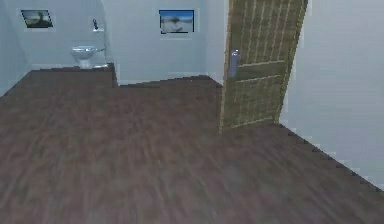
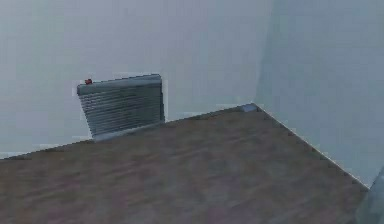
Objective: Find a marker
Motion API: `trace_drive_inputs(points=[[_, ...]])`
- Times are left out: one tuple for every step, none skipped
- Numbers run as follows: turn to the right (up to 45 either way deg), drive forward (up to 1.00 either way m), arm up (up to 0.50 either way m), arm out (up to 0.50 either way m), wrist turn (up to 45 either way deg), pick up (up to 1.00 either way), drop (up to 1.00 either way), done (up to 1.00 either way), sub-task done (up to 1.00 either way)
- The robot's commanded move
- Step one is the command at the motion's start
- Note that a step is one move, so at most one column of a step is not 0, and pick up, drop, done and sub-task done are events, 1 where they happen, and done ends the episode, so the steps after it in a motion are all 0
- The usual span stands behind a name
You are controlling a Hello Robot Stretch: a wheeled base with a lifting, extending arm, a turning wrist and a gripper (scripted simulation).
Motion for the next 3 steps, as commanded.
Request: trace_drive_inputs(points=[[0.0, 1.0, 0.0, 0.0, 0.0, 0.0, 0.0, 0.0, 0.0], [0.0, 1.0, 0.0, 0.0, 0.0, 0.0, 0.0, 0.0, 0.0], [-3.0, 0.0, 0.0, 0.0, 0.0, 0.0, 0.0, 0.0, 0.0]])
